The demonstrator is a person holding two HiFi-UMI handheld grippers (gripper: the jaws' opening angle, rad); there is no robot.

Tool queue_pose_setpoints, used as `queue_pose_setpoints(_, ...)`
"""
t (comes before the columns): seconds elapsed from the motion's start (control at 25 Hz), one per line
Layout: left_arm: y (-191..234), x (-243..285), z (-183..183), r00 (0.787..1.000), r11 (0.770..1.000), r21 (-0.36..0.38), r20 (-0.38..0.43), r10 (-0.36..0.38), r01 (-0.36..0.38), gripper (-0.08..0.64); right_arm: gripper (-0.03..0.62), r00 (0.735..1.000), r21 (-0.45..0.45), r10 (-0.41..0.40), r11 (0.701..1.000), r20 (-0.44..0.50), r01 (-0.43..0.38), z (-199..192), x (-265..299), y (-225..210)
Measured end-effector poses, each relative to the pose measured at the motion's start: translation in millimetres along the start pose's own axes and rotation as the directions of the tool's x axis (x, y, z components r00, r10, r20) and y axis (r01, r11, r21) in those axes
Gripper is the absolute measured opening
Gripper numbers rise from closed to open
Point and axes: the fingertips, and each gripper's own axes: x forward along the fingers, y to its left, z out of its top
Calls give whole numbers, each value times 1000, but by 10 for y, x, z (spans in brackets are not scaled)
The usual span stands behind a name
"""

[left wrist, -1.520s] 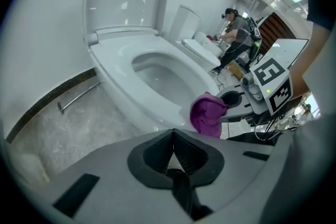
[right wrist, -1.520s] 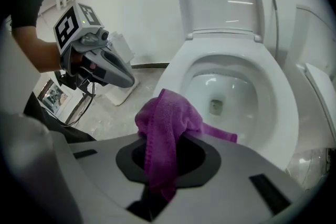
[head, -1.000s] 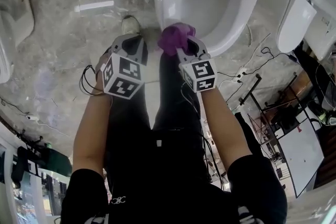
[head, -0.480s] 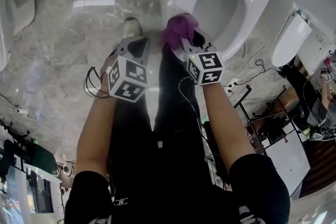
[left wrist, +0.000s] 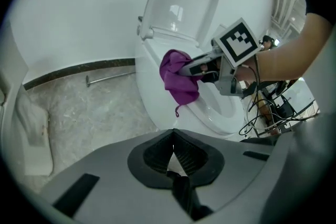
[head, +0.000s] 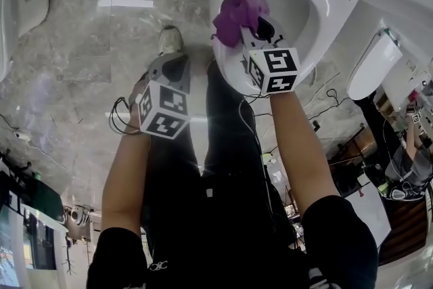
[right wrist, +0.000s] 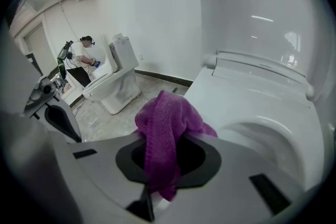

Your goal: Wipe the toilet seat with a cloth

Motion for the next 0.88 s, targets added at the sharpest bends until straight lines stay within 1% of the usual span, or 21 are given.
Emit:
queue_pose_setpoints(0.2, -38, 60, 20, 1000, 1000, -27, -2, 10, -10, 8, 63, 998, -46, -50, 998, 39, 52, 430, 243, -271)
queue_pose_setpoints(0.4, -111, 91, 113, 1000, 1000, -10, -1, 10, -10, 8, 63, 992, -51, -104, 993, 64, 107, 844, 460, -541)
queue_pose_setpoints(0.52, -141, 100, 159, 1000, 1000, -2, 1, 12, -12, 8, 63, 989, -32, -128, 991, 70, 131, 1047, 568, -680)
queue_pose_setpoints(0.68, -173, 121, 192, 1000, 1000, 1, 1, 13, -13, 8, 63, 984, 31, -159, 987, 76, 157, 1257, 670, -832)
queue_pose_setpoints(0.76, -195, 146, 188, 1000, 1000, 4, -1, 12, -12, 8, 63, 984, 50, -163, 986, 77, 160, 1333, 710, -875)
queue_pose_setpoints(0.88, -248, 180, 174, 1000, 1000, 15, -5, 7, -7, 8, 63, 981, 54, -174, 984, 91, 169, 1366, 707, -892)
